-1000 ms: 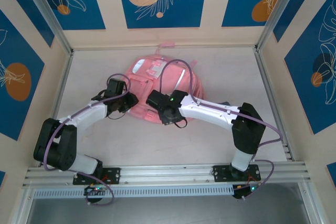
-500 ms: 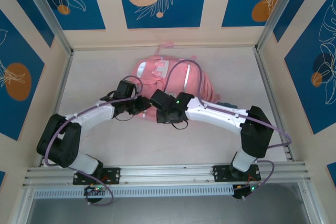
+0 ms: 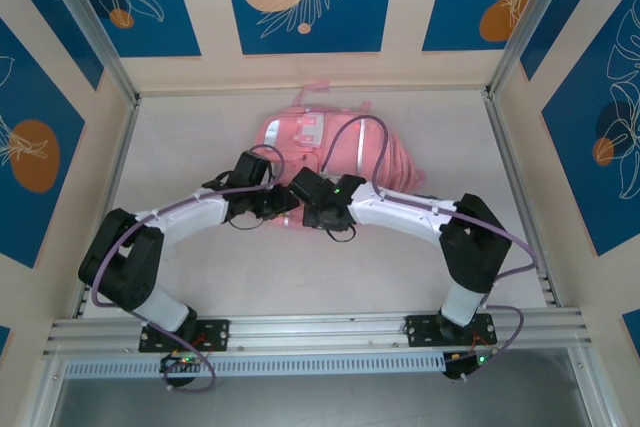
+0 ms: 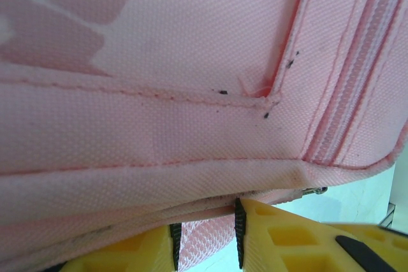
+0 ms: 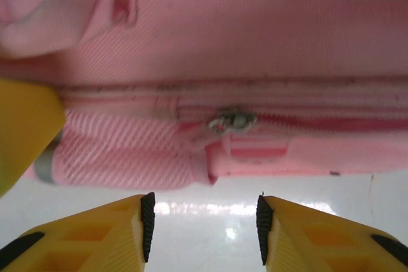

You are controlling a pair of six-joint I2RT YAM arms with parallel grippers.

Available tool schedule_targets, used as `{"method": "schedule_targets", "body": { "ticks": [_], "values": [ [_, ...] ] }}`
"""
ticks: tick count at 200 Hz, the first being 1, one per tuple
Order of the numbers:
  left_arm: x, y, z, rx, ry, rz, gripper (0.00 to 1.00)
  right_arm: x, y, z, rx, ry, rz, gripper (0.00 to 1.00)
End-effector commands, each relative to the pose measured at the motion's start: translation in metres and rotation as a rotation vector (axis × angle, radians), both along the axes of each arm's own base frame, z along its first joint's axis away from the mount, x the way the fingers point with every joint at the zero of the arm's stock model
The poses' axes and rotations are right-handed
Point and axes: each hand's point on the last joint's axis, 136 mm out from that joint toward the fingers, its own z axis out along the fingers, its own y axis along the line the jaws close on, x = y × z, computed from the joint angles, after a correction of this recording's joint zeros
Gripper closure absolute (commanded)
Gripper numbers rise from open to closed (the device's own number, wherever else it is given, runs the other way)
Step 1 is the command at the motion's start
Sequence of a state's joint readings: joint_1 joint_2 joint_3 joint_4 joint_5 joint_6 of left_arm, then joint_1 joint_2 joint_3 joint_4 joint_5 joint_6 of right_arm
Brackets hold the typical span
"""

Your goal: Pack books, pencil case, and school supplies into a backpack

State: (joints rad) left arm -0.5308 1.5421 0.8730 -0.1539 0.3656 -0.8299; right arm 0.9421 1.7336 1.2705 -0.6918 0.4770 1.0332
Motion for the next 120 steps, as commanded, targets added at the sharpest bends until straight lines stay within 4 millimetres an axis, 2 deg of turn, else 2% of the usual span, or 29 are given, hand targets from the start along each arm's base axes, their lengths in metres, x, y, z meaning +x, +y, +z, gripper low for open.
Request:
{"method": "schedule_targets", "body": {
  "ticks": [1,44,75,101,120],
  "values": [
    [0.007,-0.001,0.004,0.024,-0.025,-0.005,0.71,0.025,0.002,0.006,-0.020,-0.075,-0.074,0.54],
    [0.007,0.011,0.007,0.072,-0.037,0.036,0.67,0.038,-0.004,0.000,-0.102,-0.103,-0.100,0.55],
    [0.010,0.017,0.012,0.098,-0.057,0.060,0.65,0.038,-0.016,-0.002,-0.191,-0.110,-0.103,0.64],
    [0.012,0.020,0.012,0.128,-0.059,0.064,0.65,0.036,-0.017,0.001,-0.209,-0.107,-0.072,0.78],
    [0.014,0.022,0.012,0.139,-0.061,0.069,0.64,0.035,-0.017,0.002,-0.223,-0.098,-0.045,0.84]
  ]
}}
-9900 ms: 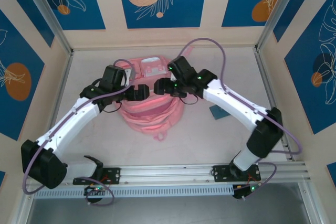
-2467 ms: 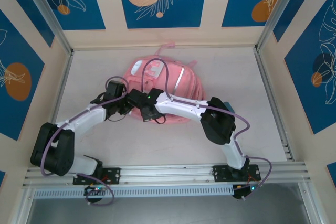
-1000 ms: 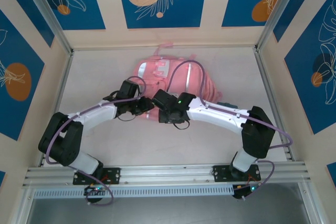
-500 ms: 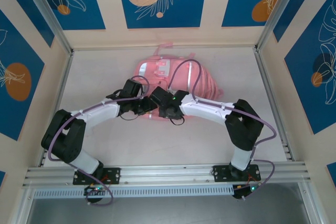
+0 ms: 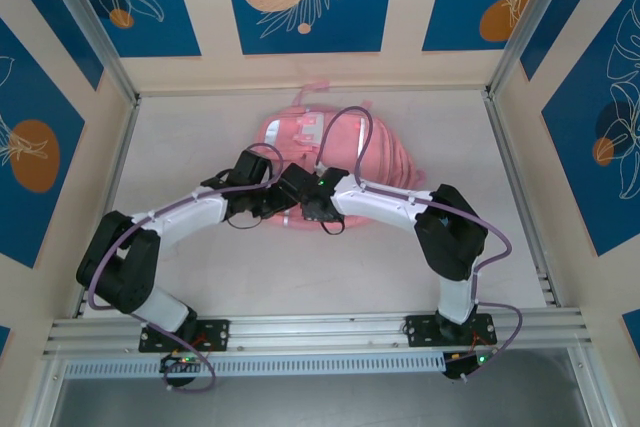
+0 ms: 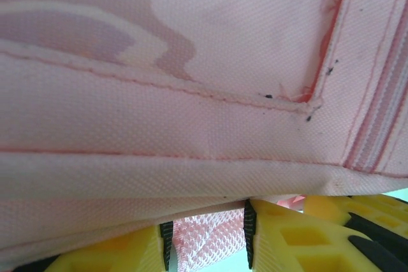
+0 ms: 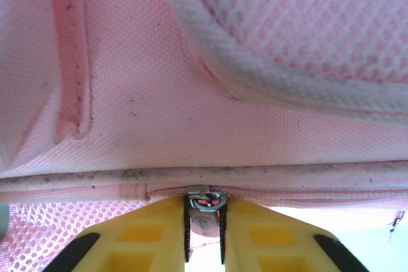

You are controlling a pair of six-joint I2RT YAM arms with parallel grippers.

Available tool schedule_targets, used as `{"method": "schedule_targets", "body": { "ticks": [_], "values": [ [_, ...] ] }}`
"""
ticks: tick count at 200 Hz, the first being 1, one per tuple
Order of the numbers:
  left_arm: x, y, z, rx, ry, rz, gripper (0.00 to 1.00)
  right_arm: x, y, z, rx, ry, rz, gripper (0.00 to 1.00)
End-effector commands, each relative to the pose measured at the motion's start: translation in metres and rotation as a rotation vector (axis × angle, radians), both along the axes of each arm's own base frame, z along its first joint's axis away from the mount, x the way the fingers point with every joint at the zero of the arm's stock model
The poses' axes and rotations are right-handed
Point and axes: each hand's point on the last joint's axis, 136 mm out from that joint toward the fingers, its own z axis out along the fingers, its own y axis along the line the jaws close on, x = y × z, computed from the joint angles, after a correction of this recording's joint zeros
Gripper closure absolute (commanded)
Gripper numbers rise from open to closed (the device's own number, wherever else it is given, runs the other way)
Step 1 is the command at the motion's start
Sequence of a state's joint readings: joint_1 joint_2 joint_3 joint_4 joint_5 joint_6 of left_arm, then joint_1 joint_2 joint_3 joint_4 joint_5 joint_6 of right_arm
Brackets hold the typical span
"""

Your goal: Pack books, pencil case, and school supplies into a backpack

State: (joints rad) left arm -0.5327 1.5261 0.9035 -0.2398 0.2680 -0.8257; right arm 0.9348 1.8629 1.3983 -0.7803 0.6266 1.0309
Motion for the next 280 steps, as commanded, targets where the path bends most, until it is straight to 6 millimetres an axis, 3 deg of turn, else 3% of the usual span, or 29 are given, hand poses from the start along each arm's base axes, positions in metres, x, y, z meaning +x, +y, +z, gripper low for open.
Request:
{"method": "schedule_targets", "body": {
  "ticks": [1,20,51,65,100,149,196,247,280],
  "values": [
    [0.010,0.007,0.011,0.052,-0.051,0.013,0.64,0.007,-0.009,0.009,-0.068,-0.033,0.004,0.84],
    [0.012,0.007,0.012,0.057,-0.057,0.012,0.64,0.005,-0.011,0.010,-0.086,-0.024,0.027,0.83],
    [0.014,0.008,0.014,0.061,-0.062,0.016,0.62,0.004,-0.001,0.005,-0.064,0.009,0.113,0.69],
    [0.014,0.008,0.014,0.061,-0.062,0.019,0.61,0.002,0.006,-0.001,-0.046,0.028,0.164,0.67],
    [0.015,0.008,0.015,0.061,-0.064,0.021,0.60,-0.004,0.010,-0.009,-0.046,0.057,0.217,0.72],
    [0.014,0.008,0.015,0.060,-0.061,0.018,0.59,-0.009,0.006,-0.008,-0.062,0.038,0.255,0.69],
    [0.014,0.009,0.015,0.066,-0.061,0.021,0.59,-0.008,0.001,-0.005,-0.097,-0.002,0.242,0.77],
    [0.014,0.010,0.016,0.069,-0.062,0.025,0.59,0.004,-0.005,-0.008,-0.145,-0.031,0.212,0.70],
    [0.015,0.012,0.015,0.074,-0.062,0.034,0.59,0.008,-0.002,-0.007,-0.159,-0.048,0.240,0.83]
  ]
}}
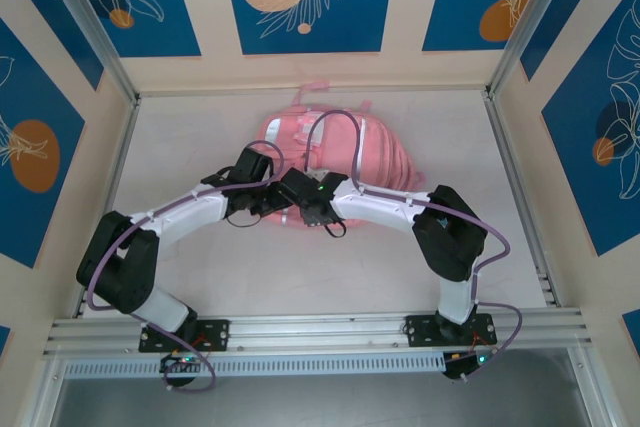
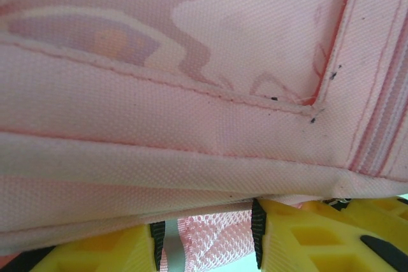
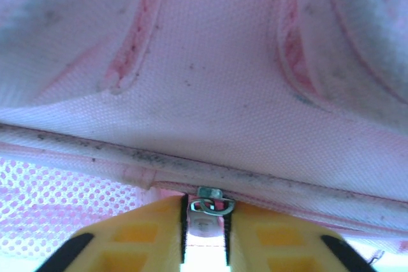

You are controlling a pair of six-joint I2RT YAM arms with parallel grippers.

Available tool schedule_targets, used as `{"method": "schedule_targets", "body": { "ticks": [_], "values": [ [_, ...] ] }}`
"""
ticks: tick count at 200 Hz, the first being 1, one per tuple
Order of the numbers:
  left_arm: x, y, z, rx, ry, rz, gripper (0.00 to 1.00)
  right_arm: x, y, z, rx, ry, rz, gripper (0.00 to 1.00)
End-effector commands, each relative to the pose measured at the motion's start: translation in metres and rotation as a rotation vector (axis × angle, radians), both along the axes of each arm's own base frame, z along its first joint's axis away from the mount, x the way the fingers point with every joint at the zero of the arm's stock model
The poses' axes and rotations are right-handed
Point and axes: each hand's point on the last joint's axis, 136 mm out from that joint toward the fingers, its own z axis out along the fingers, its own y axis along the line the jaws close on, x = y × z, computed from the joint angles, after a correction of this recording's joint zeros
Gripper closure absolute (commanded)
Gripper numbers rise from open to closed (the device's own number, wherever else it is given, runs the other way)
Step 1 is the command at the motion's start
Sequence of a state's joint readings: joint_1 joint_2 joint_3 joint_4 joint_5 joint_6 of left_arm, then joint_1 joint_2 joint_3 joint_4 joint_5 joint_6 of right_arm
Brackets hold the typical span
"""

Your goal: Pack books, pencil case, and school supplies into a backpack

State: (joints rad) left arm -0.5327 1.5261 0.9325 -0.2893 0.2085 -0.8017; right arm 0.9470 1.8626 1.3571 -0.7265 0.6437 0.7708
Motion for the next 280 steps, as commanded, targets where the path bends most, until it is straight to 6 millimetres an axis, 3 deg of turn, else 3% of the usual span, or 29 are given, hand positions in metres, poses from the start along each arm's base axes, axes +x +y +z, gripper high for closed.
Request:
{"method": "schedule_targets", "body": {
  "ticks": [1,55,102,150,178,209,256,280],
  "values": [
    [0.009,0.003,0.013,0.013,-0.043,0.018,0.59,0.009,-0.004,0.002,-0.042,-0.041,-0.001,0.84],
    [0.012,0.011,0.009,0.040,-0.045,0.043,0.58,-0.006,-0.025,0.020,-0.085,-0.021,-0.016,1.00],
    [0.019,0.026,-0.002,0.099,-0.048,0.103,0.58,-0.023,-0.054,0.021,-0.137,0.022,-0.020,0.99],
    [0.022,0.038,-0.013,0.125,-0.031,0.134,0.60,-0.025,-0.097,0.017,-0.230,0.031,-0.064,0.95],
    [0.023,0.040,-0.018,0.123,-0.021,0.137,0.61,-0.025,-0.108,0.019,-0.203,0.035,-0.073,0.93],
    [0.024,0.027,-0.006,0.056,-0.036,0.092,0.60,-0.030,-0.082,0.025,-0.014,0.054,0.005,0.91],
    [0.017,0.020,0.024,-0.014,-0.067,0.059,0.53,-0.041,-0.029,0.054,0.431,0.108,0.028,0.55],
    [0.011,0.024,0.030,-0.023,-0.073,0.071,0.49,-0.037,-0.014,0.053,0.515,0.125,-0.021,0.52]
  ]
}}
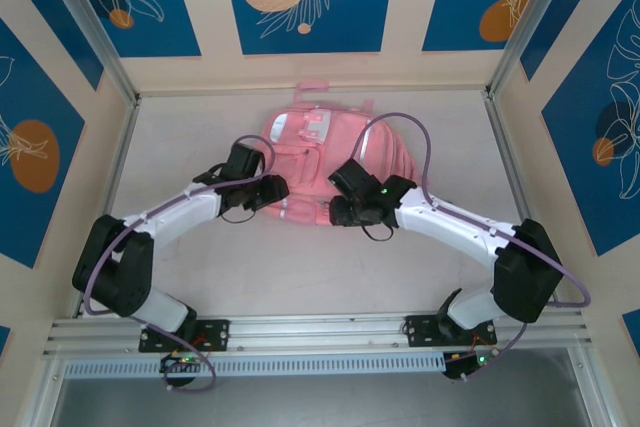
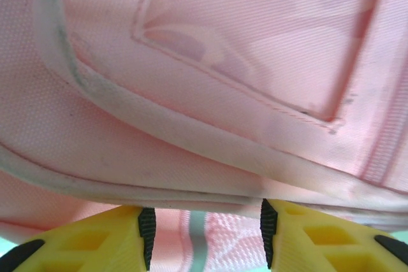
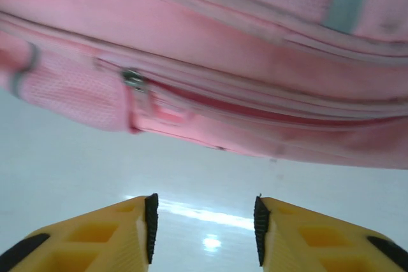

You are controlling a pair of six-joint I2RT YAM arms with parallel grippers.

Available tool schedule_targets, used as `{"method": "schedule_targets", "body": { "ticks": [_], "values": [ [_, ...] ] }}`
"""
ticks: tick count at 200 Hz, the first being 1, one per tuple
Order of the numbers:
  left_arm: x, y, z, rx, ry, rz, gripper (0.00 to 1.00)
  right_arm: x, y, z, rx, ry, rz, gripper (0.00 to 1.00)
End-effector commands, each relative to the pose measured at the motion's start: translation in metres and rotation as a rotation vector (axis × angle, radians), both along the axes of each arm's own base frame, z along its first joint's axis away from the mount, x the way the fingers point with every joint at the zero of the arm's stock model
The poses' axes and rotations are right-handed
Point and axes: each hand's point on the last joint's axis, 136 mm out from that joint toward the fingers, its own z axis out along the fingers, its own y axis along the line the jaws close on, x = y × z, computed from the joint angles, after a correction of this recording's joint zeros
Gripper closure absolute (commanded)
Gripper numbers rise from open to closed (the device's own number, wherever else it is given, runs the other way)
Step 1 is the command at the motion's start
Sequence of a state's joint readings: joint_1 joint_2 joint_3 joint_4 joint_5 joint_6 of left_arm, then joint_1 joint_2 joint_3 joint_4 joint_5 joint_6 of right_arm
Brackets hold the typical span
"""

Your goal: Pack books, pencil case, and school supplies into a backpack

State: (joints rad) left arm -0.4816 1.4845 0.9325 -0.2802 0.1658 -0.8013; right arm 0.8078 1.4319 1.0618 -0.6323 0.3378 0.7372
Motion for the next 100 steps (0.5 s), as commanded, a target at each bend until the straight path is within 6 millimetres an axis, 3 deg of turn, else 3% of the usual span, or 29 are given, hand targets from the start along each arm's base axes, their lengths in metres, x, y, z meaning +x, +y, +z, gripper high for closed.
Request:
{"method": "schedule_targets", "body": {
  "ticks": [1,53,100],
  "values": [
    [-0.007,0.003,0.015,-0.028,-0.013,-0.005,0.49,-0.002,0.030,0.002,0.168,0.058,-0.023,0.52],
    [-0.020,0.018,0.021,-0.007,0.004,0.049,0.34,0.010,0.028,-0.006,-0.169,-0.069,-0.124,0.52],
    [-0.030,0.038,0.024,0.017,0.018,0.116,0.24,0.023,0.035,-0.016,-0.262,-0.122,-0.157,0.54]
  ]
}}
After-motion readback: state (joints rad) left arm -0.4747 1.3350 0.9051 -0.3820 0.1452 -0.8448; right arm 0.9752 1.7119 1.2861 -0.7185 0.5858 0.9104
